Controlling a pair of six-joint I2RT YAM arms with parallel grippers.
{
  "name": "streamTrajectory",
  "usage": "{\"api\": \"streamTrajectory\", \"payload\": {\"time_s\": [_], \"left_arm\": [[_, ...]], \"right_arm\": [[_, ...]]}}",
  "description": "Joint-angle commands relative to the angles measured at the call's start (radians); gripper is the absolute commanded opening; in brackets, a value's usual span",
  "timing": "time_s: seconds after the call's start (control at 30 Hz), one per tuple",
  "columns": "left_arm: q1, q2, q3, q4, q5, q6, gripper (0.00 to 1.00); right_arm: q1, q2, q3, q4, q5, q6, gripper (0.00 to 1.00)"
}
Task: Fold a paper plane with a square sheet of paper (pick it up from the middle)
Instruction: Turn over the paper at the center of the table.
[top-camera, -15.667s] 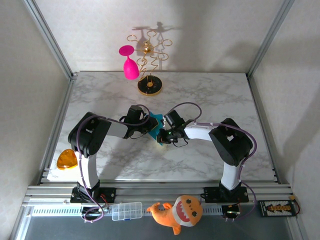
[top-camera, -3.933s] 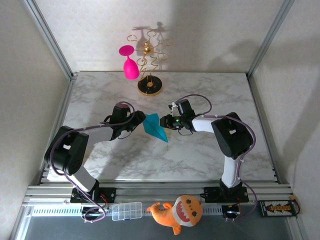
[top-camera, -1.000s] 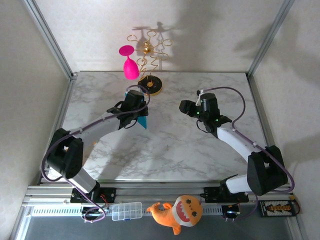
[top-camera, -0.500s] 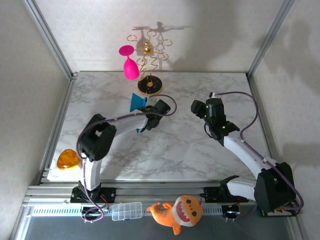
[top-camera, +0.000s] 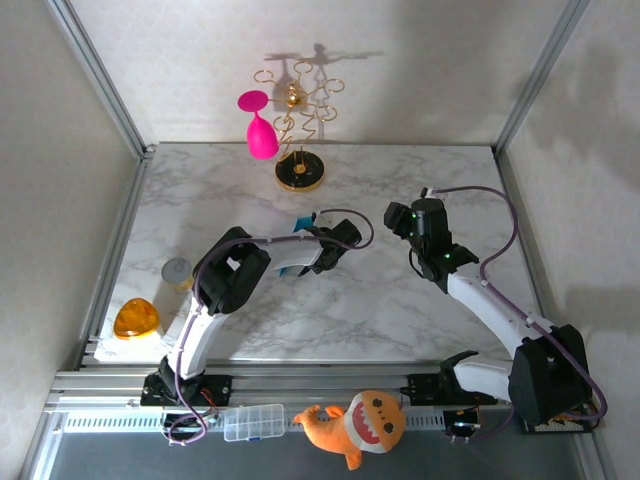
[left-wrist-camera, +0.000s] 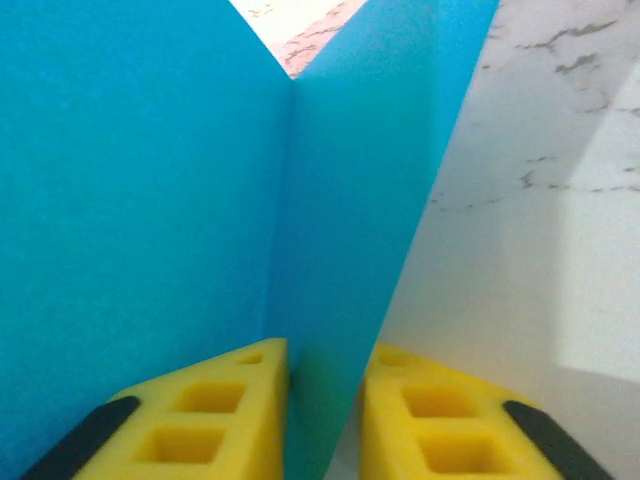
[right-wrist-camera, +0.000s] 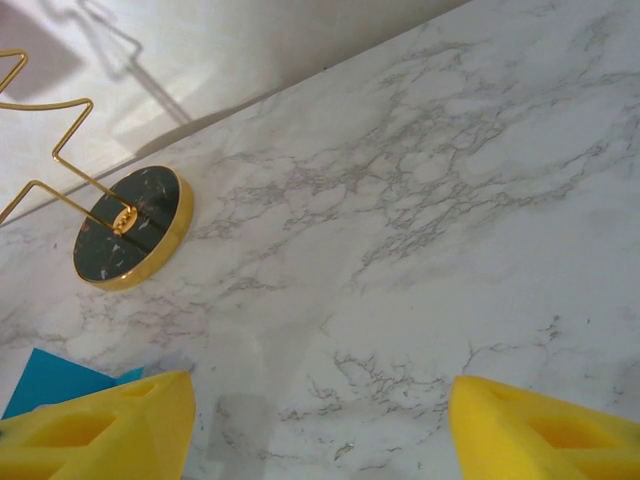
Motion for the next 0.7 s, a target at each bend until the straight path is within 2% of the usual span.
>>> {"api": "streamTrajectory", "payload": {"time_s": [0.0, 0.23, 0.53, 0.67], "left_arm": [[-0.023, -0.019, 0.011, 0.002, 0.146, -0.051, 0.29], [-0.026, -0.089, -0.03, 0.099, 0.382, -0.138, 0.36], [-0.029, -0.291, -0.227, 0.399, 0.893, -0.278, 0.41], [-0.001, -0.401, -0.321, 0.411, 0.898, -0.283, 0.41]], "right_arm": [[-0.005, 0.008, -0.007, 0.01, 0.012, 0.022, 0.68], [-0.005, 0.017, -0.01, 0.013, 0.016, 0.04, 0.68], [-0.009, 0.02, -0.017, 0.018, 0.013, 0.057, 0.68], [-0.011, 0.03, -0.018, 0.025, -0.028, 0.053, 0.69]]}}
